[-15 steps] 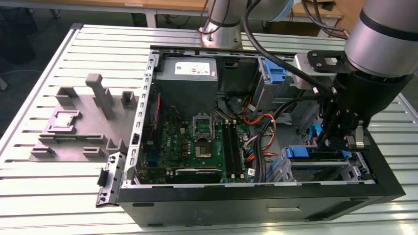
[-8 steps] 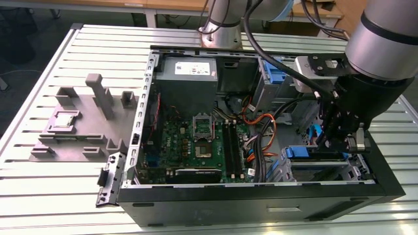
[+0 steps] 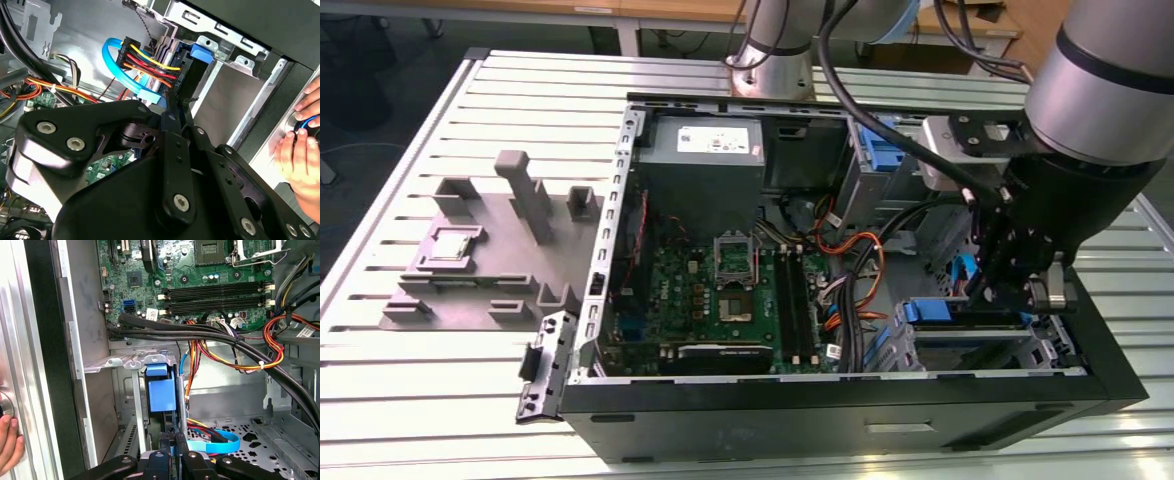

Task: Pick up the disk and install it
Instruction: 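Insert the second disk wire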

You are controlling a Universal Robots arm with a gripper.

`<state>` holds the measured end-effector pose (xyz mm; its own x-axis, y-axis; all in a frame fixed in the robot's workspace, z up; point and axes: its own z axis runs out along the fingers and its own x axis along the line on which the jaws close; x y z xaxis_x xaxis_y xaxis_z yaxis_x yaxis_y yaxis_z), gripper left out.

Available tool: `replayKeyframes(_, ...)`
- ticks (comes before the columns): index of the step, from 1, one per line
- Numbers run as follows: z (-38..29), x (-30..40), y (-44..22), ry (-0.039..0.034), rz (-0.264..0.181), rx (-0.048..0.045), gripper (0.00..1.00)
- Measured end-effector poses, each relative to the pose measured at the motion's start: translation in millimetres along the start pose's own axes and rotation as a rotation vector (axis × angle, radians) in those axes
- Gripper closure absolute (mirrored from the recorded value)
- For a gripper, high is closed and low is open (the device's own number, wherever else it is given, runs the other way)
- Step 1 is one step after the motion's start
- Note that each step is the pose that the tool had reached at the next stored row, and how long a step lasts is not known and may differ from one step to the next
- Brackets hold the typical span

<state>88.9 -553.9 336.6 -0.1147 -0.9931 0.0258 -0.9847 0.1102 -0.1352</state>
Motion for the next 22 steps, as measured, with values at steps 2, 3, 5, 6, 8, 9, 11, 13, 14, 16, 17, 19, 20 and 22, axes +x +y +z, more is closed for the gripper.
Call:
replayKeyframes(2,0.4,0.0,-0.1,0.0001,0.001,0.0,0.84)
replayKeyframes(3,0.6,-0.1,-0.2,0.0002,0.002,0.0,0.84)
replayKeyframes(5,1.0,-0.1,-0.4,-0.0003,0.003,-0.0001,0.84)
replayKeyframes(6,1.2,-0.1,-0.5,-0.0006,0.003,-0.0001,0.84)
replayKeyframes(8,1.5,-0.1,-0.6,-0.0019,0.003,-0.0003,0.84)
replayKeyframes(9,1.7,-0.2,-0.7,-0.0027,0.003,-0.0004,0.84)
replayKeyframes(11,1.9,-0.2,-0.8,-0.004,0.004,-0.0006,0.84)
replayKeyframes(13,2.1,-0.2,-0.8,-0.005,0.004,-0.0007,0.84)
replayKeyframes(14,2.3,-0.2,-0.9,-0.0057,0.004,-0.0008,0.84)
replayKeyframes(16,2.5,-0.2,-0.8,-0.0068,0.004,-0.0009,0.84)
replayKeyframes(17,2.7,-0.2,-0.8,-0.0073,0.004,-0.001,0.84)
replayKeyframes(19,3.0,-0.2,-0.8,-0.0086,0.004,-0.0011,0.84)
replayKeyframes(20,3.2,-0.2,-0.8,-0.0092,0.004,-0.0012,0.84)
replayKeyframes(22,3.3,-0.2,-0.8,-0.0098,0.004,-0.0013,0.84)
